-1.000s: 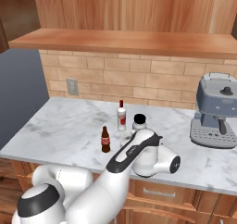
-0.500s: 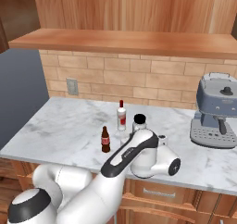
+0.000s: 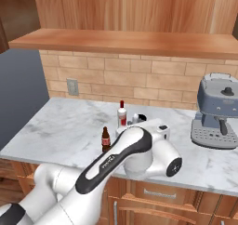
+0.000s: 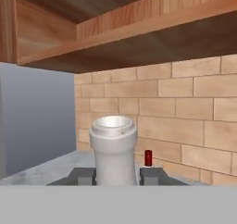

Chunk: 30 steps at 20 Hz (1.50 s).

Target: Sort all alcoholic drinks to one cabinet, and non-alcoholic drinks to the other.

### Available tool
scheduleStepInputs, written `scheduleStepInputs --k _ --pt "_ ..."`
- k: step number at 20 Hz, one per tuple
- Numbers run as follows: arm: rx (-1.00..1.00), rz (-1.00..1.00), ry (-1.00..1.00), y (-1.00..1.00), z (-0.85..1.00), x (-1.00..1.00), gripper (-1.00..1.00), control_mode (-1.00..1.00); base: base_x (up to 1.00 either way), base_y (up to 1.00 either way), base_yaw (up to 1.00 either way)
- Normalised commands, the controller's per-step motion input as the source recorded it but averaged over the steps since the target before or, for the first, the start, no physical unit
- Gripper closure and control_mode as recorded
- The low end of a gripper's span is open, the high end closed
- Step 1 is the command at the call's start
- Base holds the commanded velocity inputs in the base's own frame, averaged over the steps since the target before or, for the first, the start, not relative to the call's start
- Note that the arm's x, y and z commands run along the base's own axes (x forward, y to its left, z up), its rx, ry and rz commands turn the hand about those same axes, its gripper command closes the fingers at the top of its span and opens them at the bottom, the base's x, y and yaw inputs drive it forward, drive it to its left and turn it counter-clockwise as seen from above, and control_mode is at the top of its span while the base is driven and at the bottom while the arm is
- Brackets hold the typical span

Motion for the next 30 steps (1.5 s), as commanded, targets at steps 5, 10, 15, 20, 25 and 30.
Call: scheduleStepInputs --k 5,10,15,20,25,30 --pt "0.0 0.0 0.0 0.19 0.77 -0.39 1.0 -1.0 0.0 0.0 0.0" --pt "0.0 0.0 0.0 0.52 0.65 -0.38 1.0 -1.0 0.0 0.0 0.0" --pt "0.0 0.0 0.0 0.71 0.7 -0.19 1.0 -1.0 0.0 0.0 0.0" --pt "0.0 0.0 -0.02 0.73 0.61 0.0 1.0 -1.0 0.0 0.0 0.0" --pt "0.0 0.0 0.0 0.61 0.45 0.04 1.0 -1.0 0.0 0.0 0.0" --pt "0.0 -0.02 0.0 0.5 0.43 0.14 1.0 -1.0 0.0 0.0 0.0"
